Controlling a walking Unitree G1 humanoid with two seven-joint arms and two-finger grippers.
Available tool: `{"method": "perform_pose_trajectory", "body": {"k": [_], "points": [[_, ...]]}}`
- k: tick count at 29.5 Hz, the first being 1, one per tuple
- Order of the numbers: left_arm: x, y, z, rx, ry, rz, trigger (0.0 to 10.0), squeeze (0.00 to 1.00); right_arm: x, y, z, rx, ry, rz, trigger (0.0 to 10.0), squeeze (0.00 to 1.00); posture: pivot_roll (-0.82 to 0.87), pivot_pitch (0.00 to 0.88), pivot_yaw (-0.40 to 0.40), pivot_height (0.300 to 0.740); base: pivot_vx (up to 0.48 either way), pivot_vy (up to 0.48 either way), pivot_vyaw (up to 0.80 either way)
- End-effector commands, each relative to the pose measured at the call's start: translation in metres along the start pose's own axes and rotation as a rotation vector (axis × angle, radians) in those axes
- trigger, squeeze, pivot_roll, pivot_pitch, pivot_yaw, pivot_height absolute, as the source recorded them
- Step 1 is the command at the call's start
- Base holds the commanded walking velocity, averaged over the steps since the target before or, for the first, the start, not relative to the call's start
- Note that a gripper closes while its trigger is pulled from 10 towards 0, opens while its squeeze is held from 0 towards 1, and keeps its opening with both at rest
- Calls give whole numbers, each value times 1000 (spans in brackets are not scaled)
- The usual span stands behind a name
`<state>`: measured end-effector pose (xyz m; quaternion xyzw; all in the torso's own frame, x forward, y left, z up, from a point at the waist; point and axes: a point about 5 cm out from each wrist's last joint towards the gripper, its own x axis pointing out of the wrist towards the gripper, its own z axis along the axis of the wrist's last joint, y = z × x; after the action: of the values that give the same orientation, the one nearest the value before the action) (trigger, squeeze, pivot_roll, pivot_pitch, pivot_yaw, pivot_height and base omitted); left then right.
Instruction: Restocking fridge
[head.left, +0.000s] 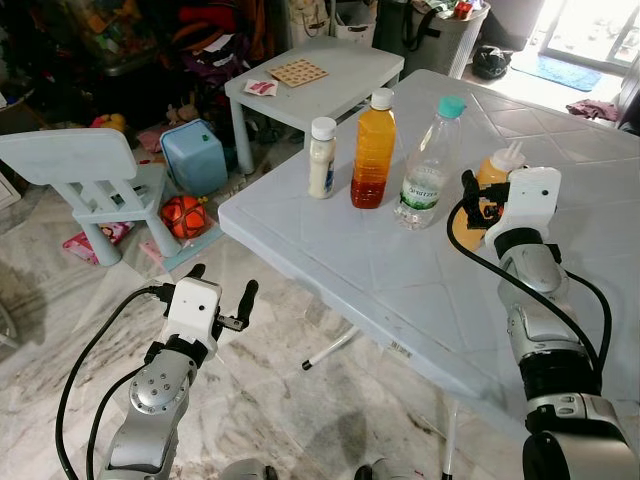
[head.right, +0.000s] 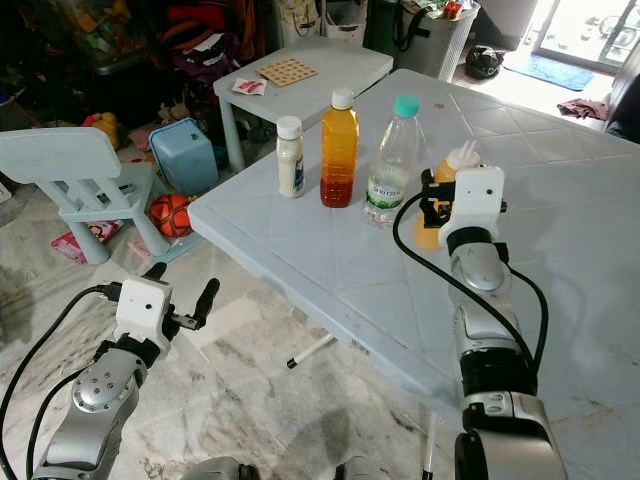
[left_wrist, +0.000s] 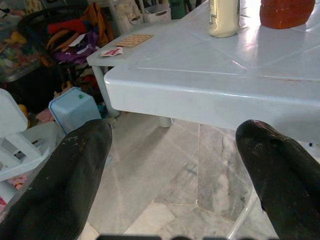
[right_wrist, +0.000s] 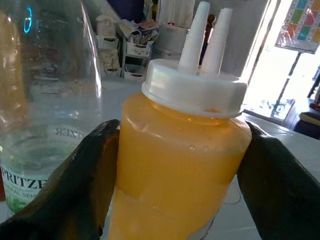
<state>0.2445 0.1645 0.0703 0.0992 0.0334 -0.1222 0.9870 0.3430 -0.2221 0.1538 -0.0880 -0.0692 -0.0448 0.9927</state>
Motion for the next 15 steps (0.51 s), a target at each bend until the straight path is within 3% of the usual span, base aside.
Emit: {"method": "perform_pose_trajectory", "body": {"k": [1,3,4,5,6,15], "points": [[0,3,3,22,-1,4,10000,0,4,-3,7,-6,-27,-4,0,0,39,34,18,740,0,0,0],[-1,3,3,23,-1,6,10000,0,4,-3,7,-6,-28,-1,0,0,41,33,16,740,0,0,0],[0,4,3,24,-1,8,10000,0,4,-2,7,-8,-29,0,3333,0,42,34,15,740,0,0,0],[0,3,3,24,0,9,10000,0,5,-2,6,-9,-30,0,4471,0,41,34,16,740,0,0,0],[0,3,2,24,0,9,10000,0,5,-2,7,-9,-31,1,9725,0,41,34,16,740,0,0,0],[3,1,-1,37,19,16,10000,0,-11,16,11,45,-66,93,10000,0,41,4,1,740,0,0,0]]}}
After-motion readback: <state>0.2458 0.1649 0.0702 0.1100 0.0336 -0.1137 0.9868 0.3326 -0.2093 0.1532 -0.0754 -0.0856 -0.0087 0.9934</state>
